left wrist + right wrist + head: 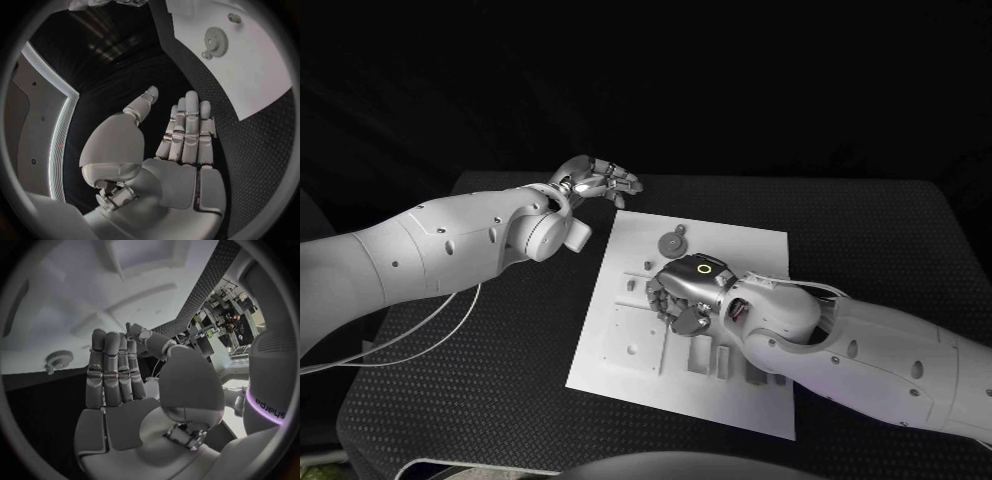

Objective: Assemble the parts on the task board

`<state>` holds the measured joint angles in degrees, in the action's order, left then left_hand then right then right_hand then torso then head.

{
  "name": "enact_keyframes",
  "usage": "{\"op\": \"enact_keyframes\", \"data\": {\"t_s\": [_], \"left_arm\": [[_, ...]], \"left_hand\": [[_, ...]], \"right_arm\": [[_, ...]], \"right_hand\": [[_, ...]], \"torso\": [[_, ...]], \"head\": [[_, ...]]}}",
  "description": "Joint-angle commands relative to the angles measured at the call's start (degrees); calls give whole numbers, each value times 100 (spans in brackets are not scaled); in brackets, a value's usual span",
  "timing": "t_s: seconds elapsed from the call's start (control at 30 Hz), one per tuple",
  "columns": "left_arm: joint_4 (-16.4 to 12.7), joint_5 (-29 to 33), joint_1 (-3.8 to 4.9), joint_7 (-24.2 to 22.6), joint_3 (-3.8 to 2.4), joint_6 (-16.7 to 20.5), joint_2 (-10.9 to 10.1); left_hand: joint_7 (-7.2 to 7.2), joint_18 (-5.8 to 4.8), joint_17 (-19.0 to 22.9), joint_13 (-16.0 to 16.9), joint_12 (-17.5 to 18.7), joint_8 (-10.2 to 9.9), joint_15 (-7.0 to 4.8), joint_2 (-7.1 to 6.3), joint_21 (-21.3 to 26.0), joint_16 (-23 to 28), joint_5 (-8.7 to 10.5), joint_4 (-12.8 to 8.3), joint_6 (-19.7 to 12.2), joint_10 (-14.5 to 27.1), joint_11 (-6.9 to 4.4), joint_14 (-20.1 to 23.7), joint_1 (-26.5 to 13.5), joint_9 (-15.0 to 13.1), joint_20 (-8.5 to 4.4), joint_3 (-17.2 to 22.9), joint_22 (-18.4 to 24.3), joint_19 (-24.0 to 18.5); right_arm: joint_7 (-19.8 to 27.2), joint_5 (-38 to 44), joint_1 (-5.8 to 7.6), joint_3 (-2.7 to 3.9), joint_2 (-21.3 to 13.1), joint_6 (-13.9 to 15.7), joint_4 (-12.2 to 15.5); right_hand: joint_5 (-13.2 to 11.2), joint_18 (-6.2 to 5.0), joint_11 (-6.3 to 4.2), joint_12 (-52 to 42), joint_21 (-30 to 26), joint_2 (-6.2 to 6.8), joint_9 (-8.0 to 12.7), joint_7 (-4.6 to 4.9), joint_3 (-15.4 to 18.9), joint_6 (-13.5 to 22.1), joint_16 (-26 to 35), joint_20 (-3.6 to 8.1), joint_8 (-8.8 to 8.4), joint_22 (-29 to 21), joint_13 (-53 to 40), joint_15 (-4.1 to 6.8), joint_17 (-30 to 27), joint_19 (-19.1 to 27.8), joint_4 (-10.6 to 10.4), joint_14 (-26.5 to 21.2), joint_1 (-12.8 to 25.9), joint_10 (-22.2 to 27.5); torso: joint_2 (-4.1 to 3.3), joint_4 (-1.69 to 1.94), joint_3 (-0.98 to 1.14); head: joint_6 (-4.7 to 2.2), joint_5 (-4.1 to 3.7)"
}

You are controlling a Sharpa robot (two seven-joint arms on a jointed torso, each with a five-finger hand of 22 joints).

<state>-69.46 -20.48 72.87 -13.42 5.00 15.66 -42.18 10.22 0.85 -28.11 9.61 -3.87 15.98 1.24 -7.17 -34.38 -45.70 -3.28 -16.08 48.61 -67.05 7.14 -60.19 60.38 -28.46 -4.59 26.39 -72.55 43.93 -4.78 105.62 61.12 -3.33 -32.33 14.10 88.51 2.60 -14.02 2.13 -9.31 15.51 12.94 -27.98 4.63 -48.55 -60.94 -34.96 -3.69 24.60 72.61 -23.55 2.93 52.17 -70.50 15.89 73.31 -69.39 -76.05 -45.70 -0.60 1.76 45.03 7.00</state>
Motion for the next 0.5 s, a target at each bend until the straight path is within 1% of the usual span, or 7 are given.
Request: {"op": "enact_keyframes", "data": {"t_s": [0.03,0.17,0.3,0.5], "left_arm": [[-1,34,13,-27,-4,-49,28],[2,34,13,-26,-4,-54,43],[3,34,13,-24,-4,-62,52],[2,34,13,-23,-4,-64,48]], "left_hand": [[-2,27,-9,-7,-2,8,-10,31,20,-31,29,11,-25,31,8,38,28,9,6,-20,-10,29],[-2,27,-11,-8,-2,9,-9,31,22,-30,29,12,-24,33,9,39,29,10,7,-19,-10,29],[-2,27,-12,-10,-2,10,-8,32,24,-29,29,14,-24,34,10,40,29,10,8,-18,-11,29],[-2,26,-14,-13,-2,10,-7,32,27,-28,29,16,-25,36,11,41,29,11,9,-17,-12,29]], "right_arm": [[82,96,-47,-12,41,-44,-26],[93,120,-100,-48,97,-39,-66],[94,142,-149,-55,134,-35,-90],[93,159,-164,-67,147,-44,-115]], "right_hand": [[18,-98,-3,-19,-4,-61,-9,24,-32,-3,-37,9,-2,6,-108,47,2,-27,0,-6,-7,-21],[18,-98,-3,-18,-5,-63,-10,24,-32,-2,-37,9,-2,6,-109,47,2,-27,3,-6,-6,-20],[18,-98,-3,-17,-5,-65,-11,25,-33,-1,-38,9,-3,7,-110,47,2,-27,6,-6,-6,-20],[18,-98,-3,-16,-6,-68,-13,25,-34,0,-39,10,-4,9,-113,47,2,-27,10,-6,-4,-21]], "torso": [[2,-5,3],[0,-4,1],[2,-3,3],[4,-3,-3]], "head": [[29,52],[53,81],[80,121],[93,134]]}}
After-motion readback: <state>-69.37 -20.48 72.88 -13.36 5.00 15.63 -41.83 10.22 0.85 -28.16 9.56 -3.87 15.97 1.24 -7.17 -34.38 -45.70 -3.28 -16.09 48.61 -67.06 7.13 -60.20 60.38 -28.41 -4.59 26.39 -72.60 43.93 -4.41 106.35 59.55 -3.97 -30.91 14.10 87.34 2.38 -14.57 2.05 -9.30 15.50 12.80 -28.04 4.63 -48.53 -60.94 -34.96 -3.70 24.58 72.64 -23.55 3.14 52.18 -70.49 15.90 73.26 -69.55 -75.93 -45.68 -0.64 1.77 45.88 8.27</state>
